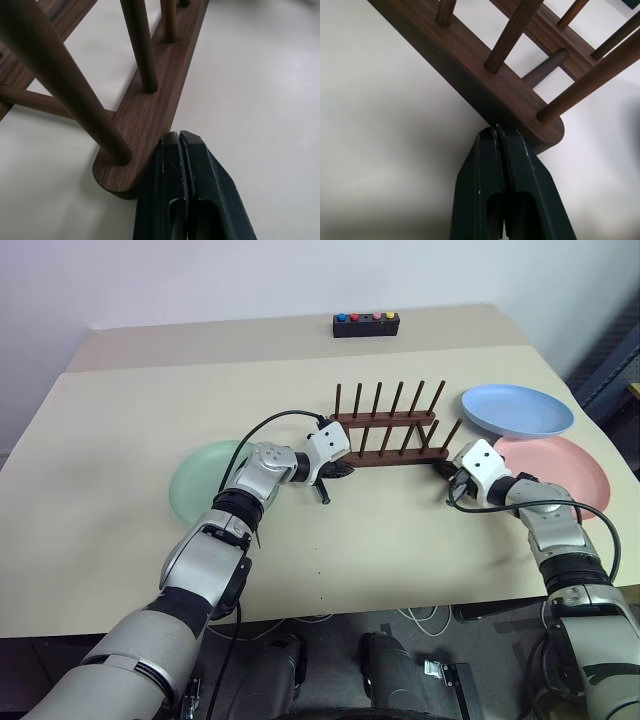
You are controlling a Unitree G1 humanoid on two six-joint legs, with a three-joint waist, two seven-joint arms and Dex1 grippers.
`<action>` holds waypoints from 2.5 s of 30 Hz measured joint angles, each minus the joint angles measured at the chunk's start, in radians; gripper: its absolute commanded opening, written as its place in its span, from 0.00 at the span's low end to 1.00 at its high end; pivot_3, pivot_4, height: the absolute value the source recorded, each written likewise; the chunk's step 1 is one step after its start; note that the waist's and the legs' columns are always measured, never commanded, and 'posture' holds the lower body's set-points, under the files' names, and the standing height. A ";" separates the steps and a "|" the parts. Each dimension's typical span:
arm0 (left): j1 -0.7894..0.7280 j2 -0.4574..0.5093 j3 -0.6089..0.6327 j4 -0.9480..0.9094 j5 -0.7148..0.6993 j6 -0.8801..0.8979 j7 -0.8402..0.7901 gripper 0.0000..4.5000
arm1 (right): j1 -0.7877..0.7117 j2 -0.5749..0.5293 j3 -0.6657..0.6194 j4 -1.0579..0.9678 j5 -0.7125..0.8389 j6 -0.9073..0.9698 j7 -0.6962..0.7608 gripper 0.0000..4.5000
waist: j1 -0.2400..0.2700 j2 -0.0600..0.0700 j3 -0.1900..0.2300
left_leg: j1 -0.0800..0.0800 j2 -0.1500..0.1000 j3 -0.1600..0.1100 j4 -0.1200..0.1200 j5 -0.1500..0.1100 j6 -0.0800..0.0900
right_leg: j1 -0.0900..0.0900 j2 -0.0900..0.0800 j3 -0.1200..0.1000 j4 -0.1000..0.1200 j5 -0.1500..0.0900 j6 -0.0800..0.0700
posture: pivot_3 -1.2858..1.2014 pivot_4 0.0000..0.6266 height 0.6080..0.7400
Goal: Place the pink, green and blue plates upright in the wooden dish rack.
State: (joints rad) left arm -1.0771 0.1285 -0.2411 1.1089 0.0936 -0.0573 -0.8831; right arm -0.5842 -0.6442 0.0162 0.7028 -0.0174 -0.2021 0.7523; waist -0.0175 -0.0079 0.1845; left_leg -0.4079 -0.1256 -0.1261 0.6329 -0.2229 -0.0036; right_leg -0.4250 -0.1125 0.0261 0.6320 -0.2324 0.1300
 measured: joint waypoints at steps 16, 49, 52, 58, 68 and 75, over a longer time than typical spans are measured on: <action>0.071 0.078 0.050 -0.336 -0.109 0.269 -0.241 0.00 | 0.138 -0.014 -0.015 -0.280 0.087 0.134 0.081 0.01 | -0.003 0.000 0.000 | -0.001 0.000 0.000 0.000 0.000 0.000 | -0.001 0.000 0.000 0.001 0.000 0.000 | 0.52 0.24 1.00; 0.392 0.425 0.400 -1.113 -0.799 0.814 -0.407 1.00 | 0.429 -0.256 -0.346 -0.784 0.441 0.763 -0.076 0.99 | 0.007 0.000 0.000 | -0.001 0.001 -0.001 0.000 -0.002 0.003 | -0.001 0.000 0.000 0.000 0.000 -0.001 | 0.52 0.24 1.00; 0.420 0.430 0.399 -1.134 -0.806 0.776 -0.431 1.00 | 0.428 -0.263 -0.292 -0.710 0.393 0.824 -0.085 0.99 | 0.003 0.001 0.000 | -0.001 0.001 0.000 0.000 -0.002 0.003 | -0.001 0.000 0.001 0.000 0.000 -0.001 | 0.52 0.24 1.00; 0.437 0.434 0.390 -1.153 -0.808 0.721 -0.431 1.00 | 0.392 -0.270 -0.269 -0.677 0.382 0.911 -0.076 0.99 | 0.006 0.001 0.000 | -0.001 0.001 0.000 0.000 -0.002 0.004 | -0.001 0.000 0.001 0.000 0.000 -0.001 | 0.52 0.24 1.00; 0.446 0.435 0.371 -1.170 -0.813 0.699 -0.418 1.00 | 0.379 -0.281 -0.229 -0.617 0.343 0.920 -0.036 0.28 | 0.006 0.001 0.000 | -0.001 0.001 0.000 0.000 -0.002 0.004 | -0.001 0.000 0.001 0.000 0.000 -0.001 | 0.52 0.24 1.00; 0.449 0.434 0.351 -1.170 -0.813 0.695 -0.409 1.00 | 0.375 -0.309 -0.235 -0.641 0.337 0.934 -0.024 0.01 | 0.011 0.000 0.000 | 0.000 0.001 0.000 0.000 -0.002 0.004 | 0.000 0.000 0.000 -0.001 0.000 -0.001 | 0.52 0.24 1.00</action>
State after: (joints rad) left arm -0.6285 0.5621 0.1096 -0.0611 -0.7193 0.6374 -1.2918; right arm -0.2092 -0.9533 -0.2184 0.0620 0.3197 0.7315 0.7287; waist -0.0065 -0.0075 0.1842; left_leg -0.4083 -0.1245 -0.1264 0.6328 -0.2253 0.0003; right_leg -0.4248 -0.1125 0.0265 0.6310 -0.2324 0.1294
